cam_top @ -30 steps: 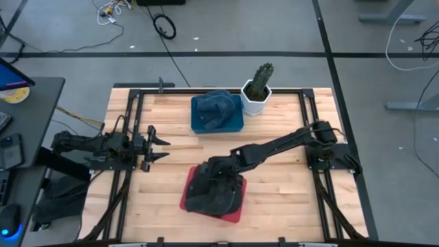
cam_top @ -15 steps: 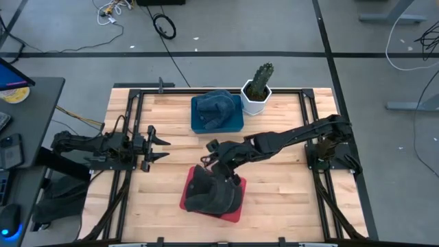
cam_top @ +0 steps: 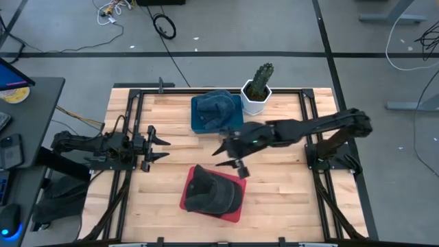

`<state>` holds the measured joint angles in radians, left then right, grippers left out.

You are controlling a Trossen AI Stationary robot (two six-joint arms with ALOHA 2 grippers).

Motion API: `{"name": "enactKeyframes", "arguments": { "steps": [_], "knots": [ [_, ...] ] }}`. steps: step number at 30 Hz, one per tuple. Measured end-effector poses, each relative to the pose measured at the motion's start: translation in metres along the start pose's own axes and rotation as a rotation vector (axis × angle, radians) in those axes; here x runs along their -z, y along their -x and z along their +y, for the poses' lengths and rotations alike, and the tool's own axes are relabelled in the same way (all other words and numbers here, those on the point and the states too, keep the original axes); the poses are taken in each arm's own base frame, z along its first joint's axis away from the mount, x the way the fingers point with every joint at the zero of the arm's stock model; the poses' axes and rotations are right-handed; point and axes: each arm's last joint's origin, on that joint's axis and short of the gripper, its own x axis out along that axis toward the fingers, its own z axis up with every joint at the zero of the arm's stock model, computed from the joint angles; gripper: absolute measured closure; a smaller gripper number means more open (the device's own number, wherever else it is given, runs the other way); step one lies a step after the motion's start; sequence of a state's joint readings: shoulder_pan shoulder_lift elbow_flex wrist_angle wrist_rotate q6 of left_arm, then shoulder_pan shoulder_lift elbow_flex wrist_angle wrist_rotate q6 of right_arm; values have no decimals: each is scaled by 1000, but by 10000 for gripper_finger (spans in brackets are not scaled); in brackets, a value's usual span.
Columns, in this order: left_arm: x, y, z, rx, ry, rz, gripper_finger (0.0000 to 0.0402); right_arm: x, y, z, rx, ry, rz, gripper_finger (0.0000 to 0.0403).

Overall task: Pick & Place hat
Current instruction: Return to home position

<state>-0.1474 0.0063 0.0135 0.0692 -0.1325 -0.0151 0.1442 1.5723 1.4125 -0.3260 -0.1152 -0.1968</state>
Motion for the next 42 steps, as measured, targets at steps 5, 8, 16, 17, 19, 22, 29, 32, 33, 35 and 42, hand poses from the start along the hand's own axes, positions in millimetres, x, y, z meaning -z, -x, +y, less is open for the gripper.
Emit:
{"name": "enactKeyframes", "arguments": {
  "steps": [5,8,16,17,19,22,29,32,33,35,42],
  "knots": [
    [0,0,0,0,0,1,209,29,42,2,119,-55,-163,224],
    [0,0,0,0,0,-1,209,48,72,6,164,-120,-281,224],
    [0,0,0,0,0,0,209,102,136,25,203,-130,-576,224],
    [0,0,0,0,-1,1,209,109,141,28,207,-127,-608,224],
    [0,0,0,0,0,1,209,121,151,32,213,-127,-677,224],
    [0,0,0,0,0,0,209,138,161,37,216,-133,-756,224],
    [0,0,0,0,0,0,209,172,180,48,235,-98,-921,224],
    [0,0,0,0,0,0,209,185,184,52,240,-92,-980,224],
    [0,0,0,0,0,1,209,189,185,53,238,-96,-998,224],
    [0,0,0,0,0,0,209,195,189,54,236,-101,-1035,224],
    [0,0,0,0,0,0,209,214,189,59,213,-117,-1082,224]
  ]
}}
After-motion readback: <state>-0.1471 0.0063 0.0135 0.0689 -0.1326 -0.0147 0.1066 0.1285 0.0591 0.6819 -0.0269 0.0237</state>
